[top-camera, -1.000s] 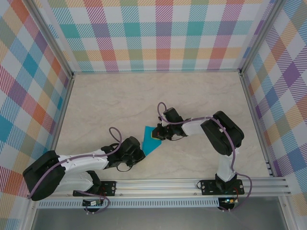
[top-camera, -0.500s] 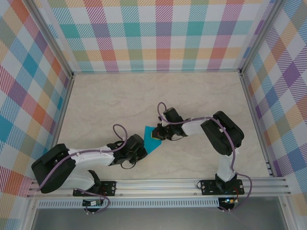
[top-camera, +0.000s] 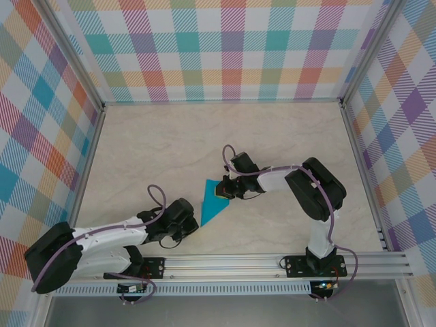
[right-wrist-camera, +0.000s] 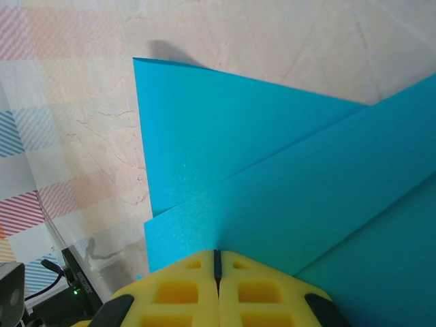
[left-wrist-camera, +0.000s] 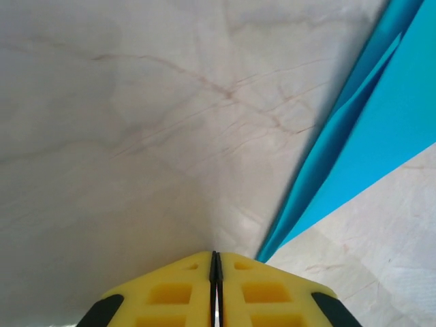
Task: Fold a paper plane with a square sheet of paper (pick it up from the middle)
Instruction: Fourth fold the wing at the center of the table, then turn over the paper at the center of the table.
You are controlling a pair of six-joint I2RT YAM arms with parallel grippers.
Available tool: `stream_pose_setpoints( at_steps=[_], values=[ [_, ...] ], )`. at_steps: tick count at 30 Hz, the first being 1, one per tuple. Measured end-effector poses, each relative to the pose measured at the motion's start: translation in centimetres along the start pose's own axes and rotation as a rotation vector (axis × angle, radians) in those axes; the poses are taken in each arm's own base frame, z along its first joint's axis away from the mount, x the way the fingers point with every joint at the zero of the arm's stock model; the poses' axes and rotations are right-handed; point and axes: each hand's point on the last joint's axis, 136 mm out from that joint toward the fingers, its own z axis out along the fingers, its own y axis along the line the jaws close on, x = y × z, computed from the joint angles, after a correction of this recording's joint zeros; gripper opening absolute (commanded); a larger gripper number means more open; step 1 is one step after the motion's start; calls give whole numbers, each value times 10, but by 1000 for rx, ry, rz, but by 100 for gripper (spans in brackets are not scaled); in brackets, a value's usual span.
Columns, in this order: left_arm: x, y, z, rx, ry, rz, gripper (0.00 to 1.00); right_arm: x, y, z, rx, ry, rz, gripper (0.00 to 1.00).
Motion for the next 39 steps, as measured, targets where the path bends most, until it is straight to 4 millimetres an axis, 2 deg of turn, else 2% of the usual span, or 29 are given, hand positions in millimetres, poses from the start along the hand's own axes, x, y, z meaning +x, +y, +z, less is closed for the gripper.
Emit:
stream_pose_setpoints(
  at_steps=[5,8,12,17,19,22,25,29,39],
  values=[
    [-2,-4,-16,42,-14,18,15,0,1,-1,17,12,-51,7],
    [-5,-3,-19,39,-25,30,17,1,2,-2,42,35,-111,10],
    [-19,-11,-22,14,-47,47,25,5,1,-9,82,66,-163,20],
    [-51,-43,-27,47,-89,58,42,-1,7,-41,166,-9,-160,31],
    [-62,-55,-26,56,-94,70,45,-7,12,-56,168,-69,-134,36],
    [-72,-68,-18,38,-73,110,46,-2,6,-70,166,-118,-55,39],
    [-76,-80,-7,15,-49,162,47,9,-13,-68,184,-106,44,39],
    [-79,-83,8,-22,-21,206,48,20,-27,-58,183,-80,128,40],
    [-74,-71,33,-95,37,234,47,22,-20,-41,121,-59,173,41]
  ],
)
